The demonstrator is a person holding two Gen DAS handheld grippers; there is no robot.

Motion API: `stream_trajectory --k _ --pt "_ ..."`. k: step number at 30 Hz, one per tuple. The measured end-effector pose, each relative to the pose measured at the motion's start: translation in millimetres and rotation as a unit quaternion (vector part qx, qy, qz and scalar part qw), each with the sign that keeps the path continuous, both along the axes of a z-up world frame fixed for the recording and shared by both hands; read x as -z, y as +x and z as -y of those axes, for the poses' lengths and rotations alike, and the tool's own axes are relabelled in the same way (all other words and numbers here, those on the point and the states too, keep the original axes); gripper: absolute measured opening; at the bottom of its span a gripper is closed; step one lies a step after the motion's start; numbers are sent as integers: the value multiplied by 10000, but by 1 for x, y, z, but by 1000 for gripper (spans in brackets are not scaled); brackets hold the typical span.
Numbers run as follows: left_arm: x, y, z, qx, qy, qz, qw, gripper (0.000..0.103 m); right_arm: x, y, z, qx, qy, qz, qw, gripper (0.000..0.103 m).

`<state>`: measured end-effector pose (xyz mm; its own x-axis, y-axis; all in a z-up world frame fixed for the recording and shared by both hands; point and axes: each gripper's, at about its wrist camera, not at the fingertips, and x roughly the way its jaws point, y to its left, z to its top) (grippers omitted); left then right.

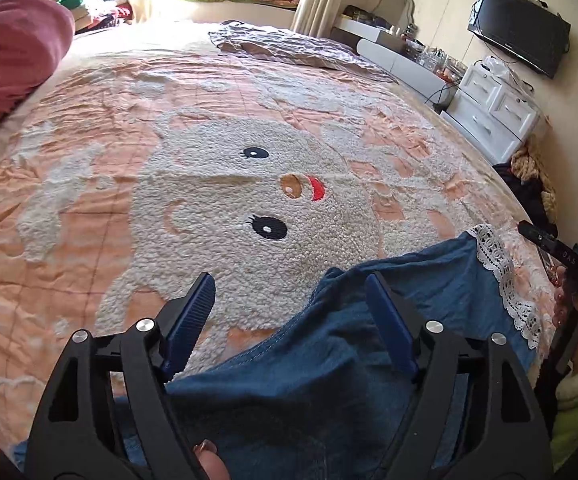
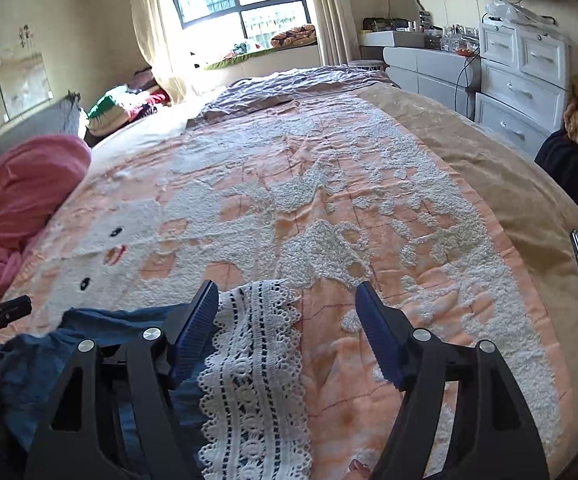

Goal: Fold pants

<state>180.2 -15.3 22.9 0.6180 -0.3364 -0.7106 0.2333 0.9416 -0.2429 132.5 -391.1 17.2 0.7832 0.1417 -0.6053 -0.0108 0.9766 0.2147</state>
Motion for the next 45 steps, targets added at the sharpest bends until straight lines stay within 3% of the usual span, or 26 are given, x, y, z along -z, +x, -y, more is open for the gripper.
stream_trajectory --k 7,15,19,24,28,33,40,45 --pt "-21 -61 -25 -218 -51 273 9994 80 -5 -49 -14 -220 -22 -3 9998 82" --pt "-8 -107 -26 -212 191 101 9995 80 7 -89 -22 -305 96 -198 9993 82" --pt "10 -114 -12 -184 837 -137 9962 80 1 -99 -66 -1179 338 -153 9923 82" --pt "48 -126 -32 -400 1284 -720 9883 80 9 -102 -133 -1946 -152 -439 9798 82" --pt "47 -142 -49 -334 992 -683 9922 73 22 -101 -138 -1814 -587 -741 9789 83" --pt "44 -146 -51 -268 896 -706 9931 72 51 -102 -113 -1496 -805 -1502 9740 86" --pt "44 -142 -53 -252 770 -643 9946 72 55 -120 -114 -1517 -1099 -1406 9722 86" --pt "21 -154 -44 -64 580 -266 9979 73 40 -131 -108 -1514 -977 -1145 9770 86"
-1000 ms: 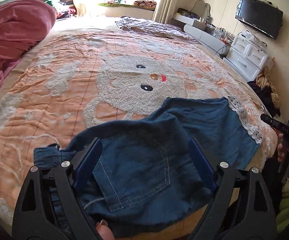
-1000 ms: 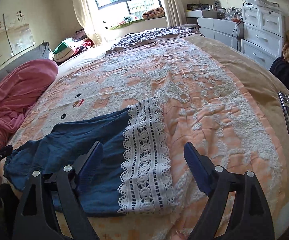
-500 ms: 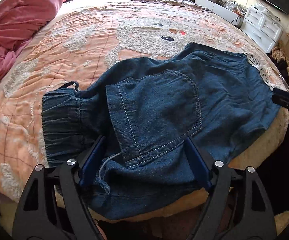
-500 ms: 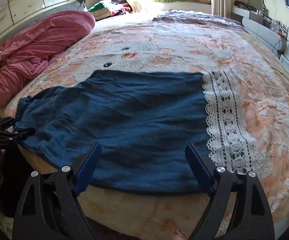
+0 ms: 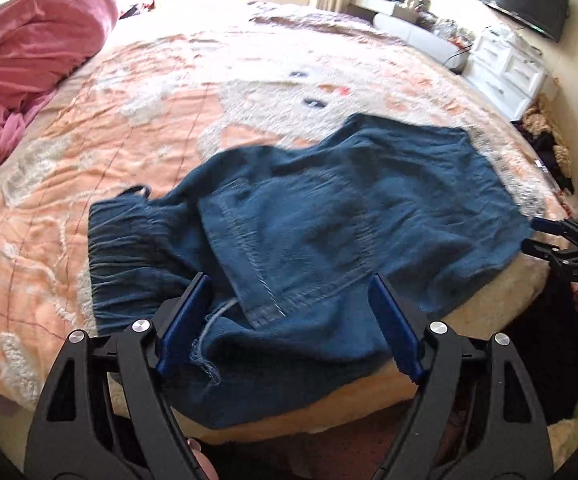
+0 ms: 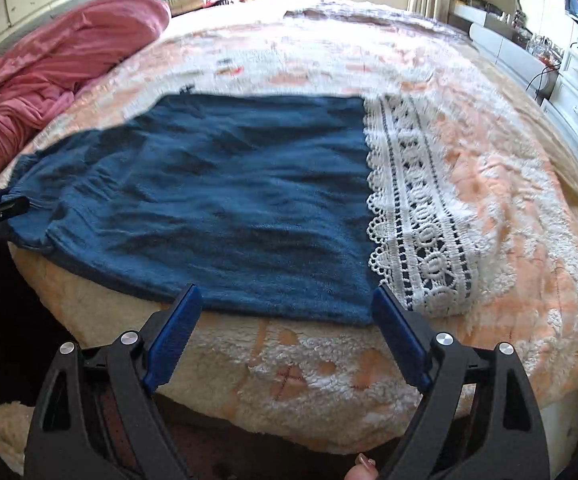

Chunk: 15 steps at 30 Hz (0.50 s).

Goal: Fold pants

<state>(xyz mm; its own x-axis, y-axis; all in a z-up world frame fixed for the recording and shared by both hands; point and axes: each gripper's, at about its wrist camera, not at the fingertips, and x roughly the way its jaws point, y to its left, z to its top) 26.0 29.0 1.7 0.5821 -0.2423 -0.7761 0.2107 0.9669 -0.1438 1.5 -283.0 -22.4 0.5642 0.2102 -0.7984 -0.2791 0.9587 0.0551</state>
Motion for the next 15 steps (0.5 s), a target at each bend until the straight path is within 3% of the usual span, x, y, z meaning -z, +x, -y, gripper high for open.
stream_trajectory --k 3,8,12,15 --pt "-13 -6 16 196 -57 203 9996 77 -16 -10 7 -49 538 261 9982 86" --pt "-17 -14 58 786 -28 334 9963 77 -30 -12 35 572 555 458 9958 86" --pt "-14 -21 83 1085 233 435 9929 77 -30 -10 78 1246 614 353 9897 86" --pt "-14 -17 85 1059 171 451 9932 77 -22 -7 92 1412 623 149 9879 86"
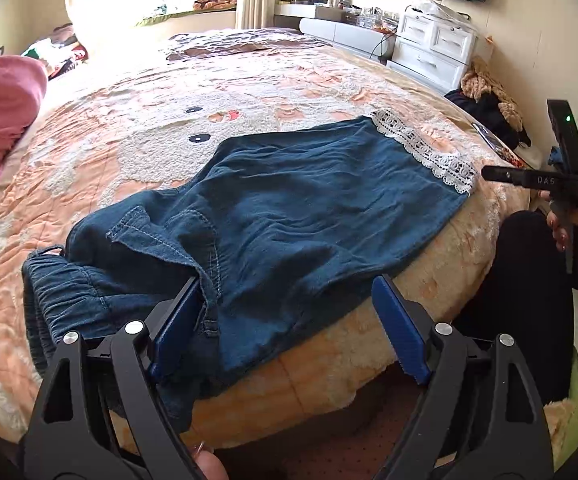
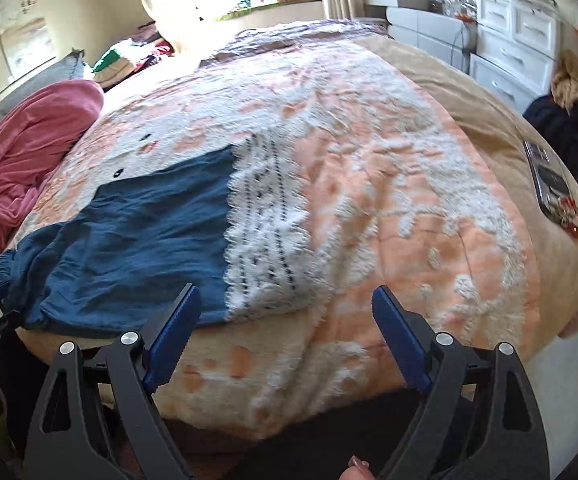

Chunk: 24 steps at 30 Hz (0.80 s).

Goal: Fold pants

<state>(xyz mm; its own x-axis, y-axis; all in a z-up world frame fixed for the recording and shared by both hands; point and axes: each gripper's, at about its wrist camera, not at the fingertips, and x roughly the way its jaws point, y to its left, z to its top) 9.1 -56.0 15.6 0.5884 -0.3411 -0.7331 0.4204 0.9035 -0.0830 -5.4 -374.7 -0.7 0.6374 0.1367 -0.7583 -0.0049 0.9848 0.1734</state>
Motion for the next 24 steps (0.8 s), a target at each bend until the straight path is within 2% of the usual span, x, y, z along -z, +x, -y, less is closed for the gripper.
stream_trajectory --k 3,6,7,8,10,12,15,17,20,24 --pt "10 9 5 2 24 -72 10000 77 8 10 -3 -13 -27 -115 9999 84" --pt "20 5 10 70 221 -114 9997 76 14 23 -7 -90 -160 -248 9995 64" --pt "22 3 12 130 294 -95 9994 76 17 28 -11 -159 -257 -356 9989 47" --pt "22 1 12 167 380 -75 9991 75 20 30 -13 -205 -373 -433 9982 42" --pt "24 4 3 -39 599 -50 9982 75 23 33 -19 -281 -634 -455 9966 40" --pt "30 11 -18 -477 797 -146 9956 75 24 34 -16 -196 -649 -470 9966 40" --pt "37 20 -54 -923 706 -476 9921 75 26 36 -14 -134 -657 -515 9964 40" --pt "37 21 -72 -979 352 -630 9926 73 26 37 -16 -127 -736 -537 9958 40" --pt "33 20 -76 -970 396 -603 9927 73 27 37 -16 -95 -772 -546 9955 47" --pt "21 16 -89 -914 75 -507 9945 73 25 35 -10 -126 -536 -542 9970 57"
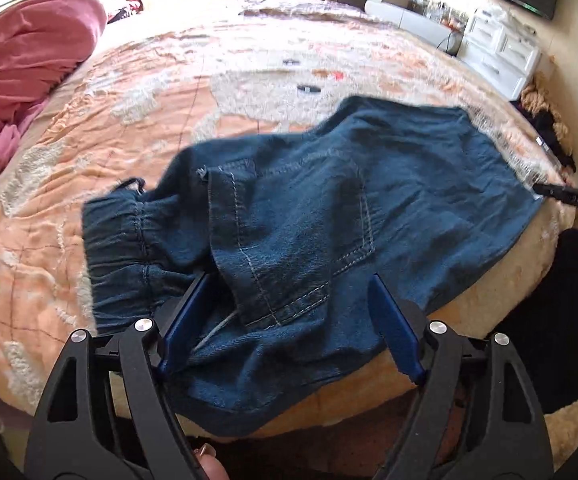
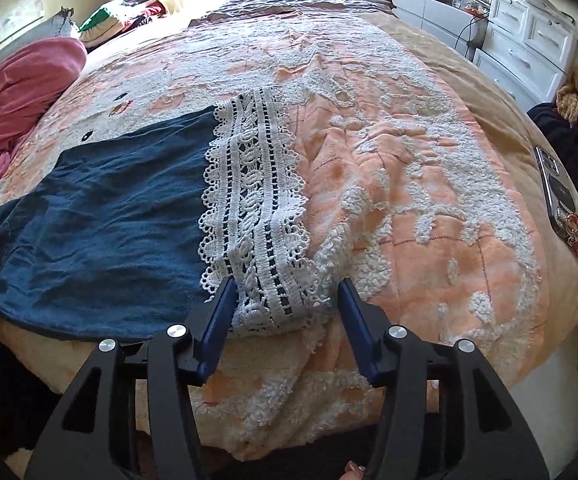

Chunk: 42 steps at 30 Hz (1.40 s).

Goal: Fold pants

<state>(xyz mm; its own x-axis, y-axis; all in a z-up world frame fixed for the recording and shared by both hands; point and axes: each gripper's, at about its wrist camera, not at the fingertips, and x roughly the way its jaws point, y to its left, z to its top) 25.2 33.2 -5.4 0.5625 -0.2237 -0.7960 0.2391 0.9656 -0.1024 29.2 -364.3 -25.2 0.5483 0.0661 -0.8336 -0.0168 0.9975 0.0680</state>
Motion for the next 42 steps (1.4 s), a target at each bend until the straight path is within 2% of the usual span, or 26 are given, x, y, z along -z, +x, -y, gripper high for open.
stream_trajectory --k 1,3,6,8,11,13,16,19,22,25,28,29,32,36,38,42 --pt "-6 -1 -4 53 -123 55 9999 73 -2 -2 1 -18 91 49 9999 59" --pt "-21 -9 -13 75 -173 220 9996 81 -7 -9 3 -7 213 181 9996 62" --pt "-44 -17 -27 -182 55 526 9984 82 -18 -19 6 59 326 405 9986 64" --pt "-57 -23 -30 -243 -50 659 9975 82 -26 -26 9 139 502 552 9971 66" --pt "-70 -25 -13 -46 -202 831 9963 84 -40 -34 7 117 635 782 9948 68" --pt "-71 -22 12 324 -342 826 9955 84 -48 -37 1 19 642 917 9937 71" --pt "-56 -12 58 839 -390 575 9941 84 -55 -41 -10 -122 565 1031 9930 76" --pt "-27 0 96 1056 -120 260 9940 84 -52 -41 -12 -60 605 960 9935 79" --pt "0 4 112 1077 211 -16 9940 84 -42 -44 -9 82 781 776 9939 80" --pt "22 2 120 1321 298 -349 9902 84 -26 -46 -11 116 1028 606 9928 80" --pt "34 -3 129 1555 770 -318 9843 85 -16 -44 -13 162 1188 556 9912 80" --pt "34 -3 129 1583 816 -312 9835 85 -14 -43 -13 200 1217 540 9909 80" --pt "20 -2 126 1546 656 -398 9850 85 -10 -42 -9 310 1335 543 9891 80" --pt "-25 0 135 1813 358 80 9827 86 -7 -40 -2 460 1560 586 9849 80" --pt "-45 12 143 1929 182 234 9808 90 -5 -37 0 491 1654 573 9833 80" --pt "-67 44 173 2132 242 583 9750 93 -3 -31 1 581 1621 566 9834 80"
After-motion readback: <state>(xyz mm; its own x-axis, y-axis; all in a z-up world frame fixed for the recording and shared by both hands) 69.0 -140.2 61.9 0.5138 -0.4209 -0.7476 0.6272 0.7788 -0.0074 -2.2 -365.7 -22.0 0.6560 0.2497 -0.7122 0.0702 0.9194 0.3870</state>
